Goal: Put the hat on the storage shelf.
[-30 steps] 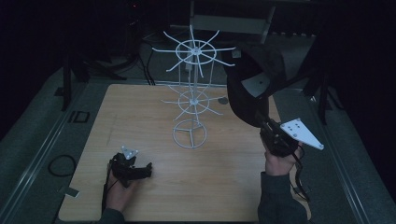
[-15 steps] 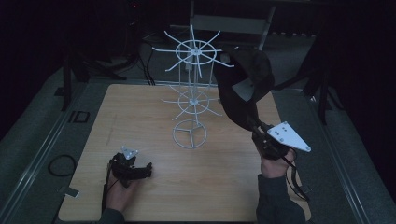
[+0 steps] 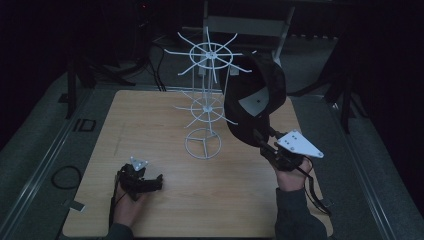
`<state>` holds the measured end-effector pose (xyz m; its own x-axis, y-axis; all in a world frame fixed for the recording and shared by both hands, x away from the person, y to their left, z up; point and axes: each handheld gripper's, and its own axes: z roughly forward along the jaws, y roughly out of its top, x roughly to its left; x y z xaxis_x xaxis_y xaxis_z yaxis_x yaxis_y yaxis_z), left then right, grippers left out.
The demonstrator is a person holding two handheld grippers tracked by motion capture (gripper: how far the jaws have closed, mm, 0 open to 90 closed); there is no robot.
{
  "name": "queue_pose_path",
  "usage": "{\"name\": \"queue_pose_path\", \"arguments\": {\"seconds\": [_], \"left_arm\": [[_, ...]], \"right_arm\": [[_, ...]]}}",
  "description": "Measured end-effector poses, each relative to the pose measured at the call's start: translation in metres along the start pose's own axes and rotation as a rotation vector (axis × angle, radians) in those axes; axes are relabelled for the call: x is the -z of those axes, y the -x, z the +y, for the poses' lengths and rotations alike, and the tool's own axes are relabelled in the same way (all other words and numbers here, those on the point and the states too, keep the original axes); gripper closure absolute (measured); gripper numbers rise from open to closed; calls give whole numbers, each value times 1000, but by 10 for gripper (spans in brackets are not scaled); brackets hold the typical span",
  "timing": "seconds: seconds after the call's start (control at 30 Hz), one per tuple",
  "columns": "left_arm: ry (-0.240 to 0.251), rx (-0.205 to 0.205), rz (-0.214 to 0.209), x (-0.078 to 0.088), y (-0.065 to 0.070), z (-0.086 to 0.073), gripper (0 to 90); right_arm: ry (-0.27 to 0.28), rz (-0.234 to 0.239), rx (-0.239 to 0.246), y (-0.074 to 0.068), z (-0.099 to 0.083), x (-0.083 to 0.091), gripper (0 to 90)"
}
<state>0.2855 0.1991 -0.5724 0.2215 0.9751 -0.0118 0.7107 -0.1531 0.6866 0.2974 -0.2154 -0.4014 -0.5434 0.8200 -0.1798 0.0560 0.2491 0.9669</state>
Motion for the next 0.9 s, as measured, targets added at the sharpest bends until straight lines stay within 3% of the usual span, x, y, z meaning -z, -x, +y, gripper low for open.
{"name": "queue_pose_path", "arguments": {"seconds": [0.27,0.6,0.9], "left_arm": [[-1,-2,1,0,0,0,2],[-1,-3,2,0,0,0,2],[-1,-2,1,0,0,0,2]], "right_arm": [[-67,18,-57,2,-2,-6,407],[-125,59,-30,-7,-7,-11,182],[-145,70,-29,-11,-10,-13,134]]}}
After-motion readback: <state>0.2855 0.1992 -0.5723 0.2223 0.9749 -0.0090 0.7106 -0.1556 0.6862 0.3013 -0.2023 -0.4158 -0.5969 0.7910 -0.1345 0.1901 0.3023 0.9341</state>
